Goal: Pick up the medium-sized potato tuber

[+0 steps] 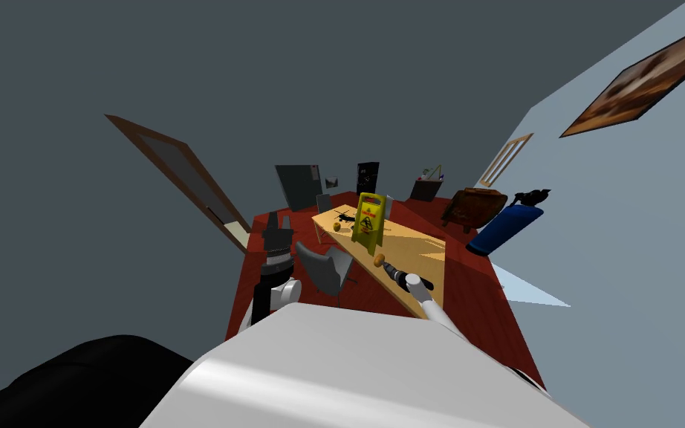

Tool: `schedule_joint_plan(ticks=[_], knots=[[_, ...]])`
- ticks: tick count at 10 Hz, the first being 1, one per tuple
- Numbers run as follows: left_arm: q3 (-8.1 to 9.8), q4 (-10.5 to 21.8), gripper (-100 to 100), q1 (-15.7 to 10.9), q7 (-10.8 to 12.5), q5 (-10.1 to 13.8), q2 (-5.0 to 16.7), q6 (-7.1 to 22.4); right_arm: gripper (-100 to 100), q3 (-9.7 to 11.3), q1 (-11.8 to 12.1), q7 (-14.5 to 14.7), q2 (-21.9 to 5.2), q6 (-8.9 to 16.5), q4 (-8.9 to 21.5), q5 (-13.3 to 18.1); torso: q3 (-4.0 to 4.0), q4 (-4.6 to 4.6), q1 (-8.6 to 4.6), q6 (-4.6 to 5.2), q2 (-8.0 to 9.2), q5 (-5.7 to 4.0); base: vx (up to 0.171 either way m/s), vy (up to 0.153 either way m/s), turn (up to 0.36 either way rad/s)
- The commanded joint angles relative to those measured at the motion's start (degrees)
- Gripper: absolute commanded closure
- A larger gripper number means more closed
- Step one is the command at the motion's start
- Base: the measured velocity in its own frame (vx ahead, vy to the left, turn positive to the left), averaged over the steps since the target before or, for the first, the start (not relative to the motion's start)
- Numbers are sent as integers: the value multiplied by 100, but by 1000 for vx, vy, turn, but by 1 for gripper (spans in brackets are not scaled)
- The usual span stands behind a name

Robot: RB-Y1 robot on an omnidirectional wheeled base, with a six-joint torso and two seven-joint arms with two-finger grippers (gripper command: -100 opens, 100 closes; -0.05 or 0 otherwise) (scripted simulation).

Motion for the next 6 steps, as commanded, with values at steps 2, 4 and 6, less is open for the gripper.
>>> schedule_joint_plan(ticks=[2,4,6], knots=[[0,0,0,0,0,0,0,0,-100,0,0,0,0,0,0,0,0,0,2,0,1,0,-1,2,-6],[0,0,0,0,0,0,0,0,-100,65,-109,-96,-261,-203,-108,22,5,2,5,3,9,2,-35,17,-100],[0,0,0,0,0,0,0,0,-100,119,-194,-177,-475,-366,-193,41,11,5,8,1,18,3,-50,19,-79]])
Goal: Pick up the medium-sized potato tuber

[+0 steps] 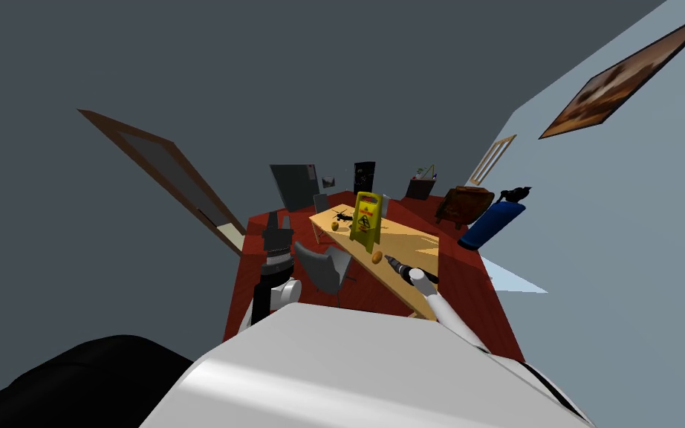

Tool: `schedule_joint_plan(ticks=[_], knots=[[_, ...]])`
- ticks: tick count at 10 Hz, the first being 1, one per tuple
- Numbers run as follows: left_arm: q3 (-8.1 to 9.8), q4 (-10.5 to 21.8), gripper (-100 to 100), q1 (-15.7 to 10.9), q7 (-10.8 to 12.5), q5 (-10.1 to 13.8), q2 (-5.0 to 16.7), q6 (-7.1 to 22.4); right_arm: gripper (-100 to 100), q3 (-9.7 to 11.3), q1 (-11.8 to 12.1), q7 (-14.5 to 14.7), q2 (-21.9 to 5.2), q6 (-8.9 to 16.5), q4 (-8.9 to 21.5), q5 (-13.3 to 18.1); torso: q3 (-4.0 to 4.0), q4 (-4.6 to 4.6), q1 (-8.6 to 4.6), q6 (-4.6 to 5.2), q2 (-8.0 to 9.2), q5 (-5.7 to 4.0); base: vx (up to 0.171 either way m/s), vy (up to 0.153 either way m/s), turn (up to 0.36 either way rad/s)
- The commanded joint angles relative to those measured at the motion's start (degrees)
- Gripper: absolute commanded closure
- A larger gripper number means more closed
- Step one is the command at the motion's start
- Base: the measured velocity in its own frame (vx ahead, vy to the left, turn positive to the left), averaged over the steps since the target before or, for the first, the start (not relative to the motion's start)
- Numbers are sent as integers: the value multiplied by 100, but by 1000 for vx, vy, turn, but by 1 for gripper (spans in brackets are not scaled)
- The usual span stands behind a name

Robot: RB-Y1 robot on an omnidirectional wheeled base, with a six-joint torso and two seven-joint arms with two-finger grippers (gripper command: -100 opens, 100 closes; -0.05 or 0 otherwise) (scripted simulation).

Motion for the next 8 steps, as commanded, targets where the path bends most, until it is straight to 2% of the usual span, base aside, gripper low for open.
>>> schedule_joint_plan(ticks=[1,2,4,5,6,7,8], knots=[[0,0,0,0,0,0,0,0,-100,39,-69,12,-168,-156,-14,-65,0,0,0,0,0,0,-50,12,-78],[0,0,0,0,0,0,0,0,-100,70,-101,-26,-270,-231,-43,-49,0,0,-2,-1,1,-1,-57,5,-55],[0,0,0,0,0,0,0,0,-100,70,-101,-26,-270,-231,-43,-49,-1,-1,-4,-1,-2,-2,-24,5,-8],[0,0,0,0,0,0,0,0,-100,125,-140,-79,-429,-349,-65,-11,-6,-2,-3,-2,-10,-2,-31,11,-41],[0,0,0,0,0,0,0,0,-100,41,-76,26,-170,-162,42,-24,-4,-2,-3,0,-6,-1,33,2,121],[0,0,0,0,0,0,0,0,-100,41,-76,26,-170,-162,42,-24,-14,-6,-2,-7,-26,-3,71,-13,98],[0,0,0,1,0,0,0,0,-100,-19,-34,85,9,-33,90,-55,-22,-9,-7,-3,-39,-3,108,-21,79]])
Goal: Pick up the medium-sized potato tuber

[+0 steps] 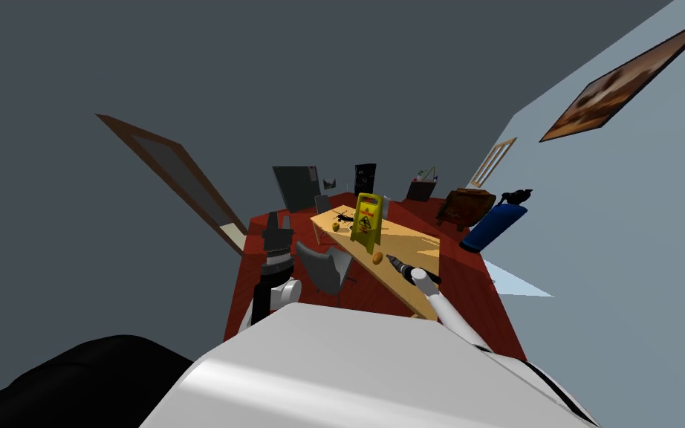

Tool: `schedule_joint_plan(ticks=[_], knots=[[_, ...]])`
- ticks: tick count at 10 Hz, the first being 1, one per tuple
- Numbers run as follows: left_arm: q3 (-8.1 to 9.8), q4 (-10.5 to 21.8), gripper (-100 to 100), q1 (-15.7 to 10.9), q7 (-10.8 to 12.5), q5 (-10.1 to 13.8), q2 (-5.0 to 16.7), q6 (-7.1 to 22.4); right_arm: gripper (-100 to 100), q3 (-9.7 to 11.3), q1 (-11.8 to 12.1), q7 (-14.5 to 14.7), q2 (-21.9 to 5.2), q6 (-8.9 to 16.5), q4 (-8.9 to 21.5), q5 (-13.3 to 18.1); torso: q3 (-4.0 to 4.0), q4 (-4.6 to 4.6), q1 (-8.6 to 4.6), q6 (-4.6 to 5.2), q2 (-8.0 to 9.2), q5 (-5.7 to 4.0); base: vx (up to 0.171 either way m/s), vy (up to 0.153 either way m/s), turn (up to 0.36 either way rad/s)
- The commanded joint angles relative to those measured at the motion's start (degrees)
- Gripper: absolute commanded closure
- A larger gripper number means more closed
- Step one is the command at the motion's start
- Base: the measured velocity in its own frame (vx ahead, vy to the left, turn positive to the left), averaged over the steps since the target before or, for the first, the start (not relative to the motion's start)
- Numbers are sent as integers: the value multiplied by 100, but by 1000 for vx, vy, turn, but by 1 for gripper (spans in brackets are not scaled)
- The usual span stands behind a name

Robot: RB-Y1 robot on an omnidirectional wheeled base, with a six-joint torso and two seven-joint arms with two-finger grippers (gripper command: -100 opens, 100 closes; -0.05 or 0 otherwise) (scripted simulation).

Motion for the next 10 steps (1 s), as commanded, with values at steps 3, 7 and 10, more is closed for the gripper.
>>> schedule_joint_plan(ticks=[3,7,10], knots=[[0,0,0,-1,0,0,0,0,-100,-94,101,-3,420,284,119,71,9,2,0,0,18,0,46,-22,72],[0,0,0,-1,0,0,0,0,-100,-103,159,19,522,350,178,61,19,7,5,3,34,2,2,-6,17],[0,0,0,-1,0,0,0,0,-100,-103,159,19,522,350,178,61,19,7,4,2,34,2,2,-5,14]])
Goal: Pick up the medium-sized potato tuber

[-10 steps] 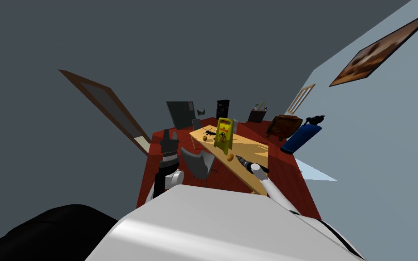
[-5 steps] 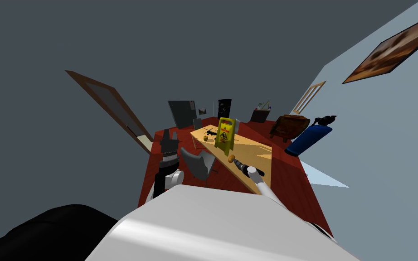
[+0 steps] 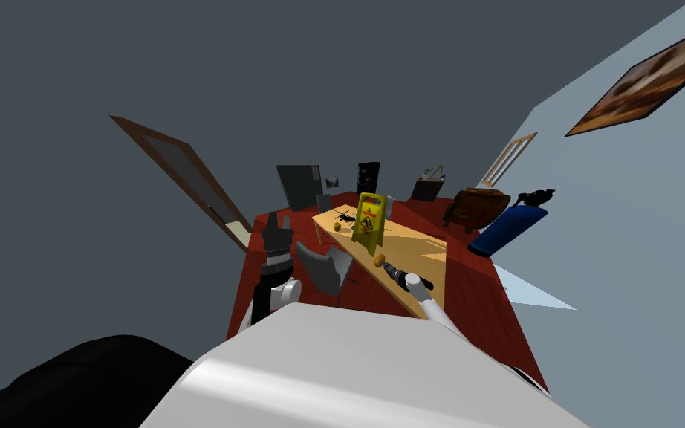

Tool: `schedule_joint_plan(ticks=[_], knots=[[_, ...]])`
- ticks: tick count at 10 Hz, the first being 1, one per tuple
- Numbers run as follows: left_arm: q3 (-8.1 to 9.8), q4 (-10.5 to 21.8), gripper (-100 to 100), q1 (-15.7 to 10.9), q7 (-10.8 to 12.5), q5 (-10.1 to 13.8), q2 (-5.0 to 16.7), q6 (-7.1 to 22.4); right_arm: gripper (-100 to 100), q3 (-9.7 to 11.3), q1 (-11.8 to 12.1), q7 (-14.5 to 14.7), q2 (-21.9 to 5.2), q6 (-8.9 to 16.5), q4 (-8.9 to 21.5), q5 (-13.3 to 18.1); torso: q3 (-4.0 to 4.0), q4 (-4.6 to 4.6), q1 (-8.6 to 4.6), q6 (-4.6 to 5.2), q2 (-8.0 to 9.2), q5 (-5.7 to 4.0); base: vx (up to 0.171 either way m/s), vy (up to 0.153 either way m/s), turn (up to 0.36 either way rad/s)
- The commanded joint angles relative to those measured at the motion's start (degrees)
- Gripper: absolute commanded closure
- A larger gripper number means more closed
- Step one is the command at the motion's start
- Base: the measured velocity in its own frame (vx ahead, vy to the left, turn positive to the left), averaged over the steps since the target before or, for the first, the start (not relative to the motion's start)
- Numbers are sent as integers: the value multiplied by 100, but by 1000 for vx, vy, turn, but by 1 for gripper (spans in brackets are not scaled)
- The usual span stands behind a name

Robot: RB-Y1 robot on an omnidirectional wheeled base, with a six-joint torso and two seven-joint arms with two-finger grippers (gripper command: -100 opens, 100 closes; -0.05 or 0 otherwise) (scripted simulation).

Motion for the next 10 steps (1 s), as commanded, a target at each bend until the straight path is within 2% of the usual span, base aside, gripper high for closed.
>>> schedule_joint_plan(ticks=[1,4,5,10], knots=[[0,0,0,0,0,0,0,0,-100,0,0,-1,0,0,0,0,0,0,0,0,0,0,-2,4,-12],[0,0,0,0,0,0,0,0,-100,0,0,-1,0,0,0,0,1,0,3,0,1,1,-2,7,-19],[0,0,0,0,0,0,0,0,-100,47,-72,-73,-183,-139,-77,11,1,0,3,0,1,1,-35,17,-114],[0,0,0,0,0,0,0,0,-100,179,-282,-271,-696,-521,-285,54,10,4,6,1,18,2,-49,16,-82]])
